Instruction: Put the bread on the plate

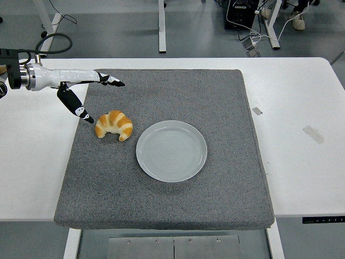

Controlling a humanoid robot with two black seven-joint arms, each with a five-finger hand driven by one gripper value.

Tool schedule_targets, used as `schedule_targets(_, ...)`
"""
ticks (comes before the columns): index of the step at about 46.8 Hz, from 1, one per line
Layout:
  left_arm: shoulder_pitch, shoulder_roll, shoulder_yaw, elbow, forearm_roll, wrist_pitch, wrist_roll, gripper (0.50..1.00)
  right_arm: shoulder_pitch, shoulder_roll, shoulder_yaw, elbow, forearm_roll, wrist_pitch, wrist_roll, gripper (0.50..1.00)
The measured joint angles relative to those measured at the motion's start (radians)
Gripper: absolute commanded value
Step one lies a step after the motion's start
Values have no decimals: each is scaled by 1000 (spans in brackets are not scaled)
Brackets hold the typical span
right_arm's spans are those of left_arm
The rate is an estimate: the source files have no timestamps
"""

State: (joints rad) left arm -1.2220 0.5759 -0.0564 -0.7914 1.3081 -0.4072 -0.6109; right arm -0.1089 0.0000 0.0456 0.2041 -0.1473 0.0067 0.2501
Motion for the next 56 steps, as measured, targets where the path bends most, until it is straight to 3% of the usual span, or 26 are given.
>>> schedule_targets(8,-1,-5,83,-2,0,87,0,983,0,0,0,0,0,0,0,1000)
schedule_targets(16,5,-54,101,-2,-1,116,0,983,0,0,0,0,0,0,0,1000)
schedule_targets(27,11,-63,120,-1,3,156,0,966,0,0,0,0,0,0,0,1000)
schedule_targets(40,9,-93,217,4,-1,258,0,937,0,0,0,0,0,0,0,1000)
schedule_targets(56,21,-106,219,15,-1,279,0,904,-2,0,-1,0,0,0,0,1000)
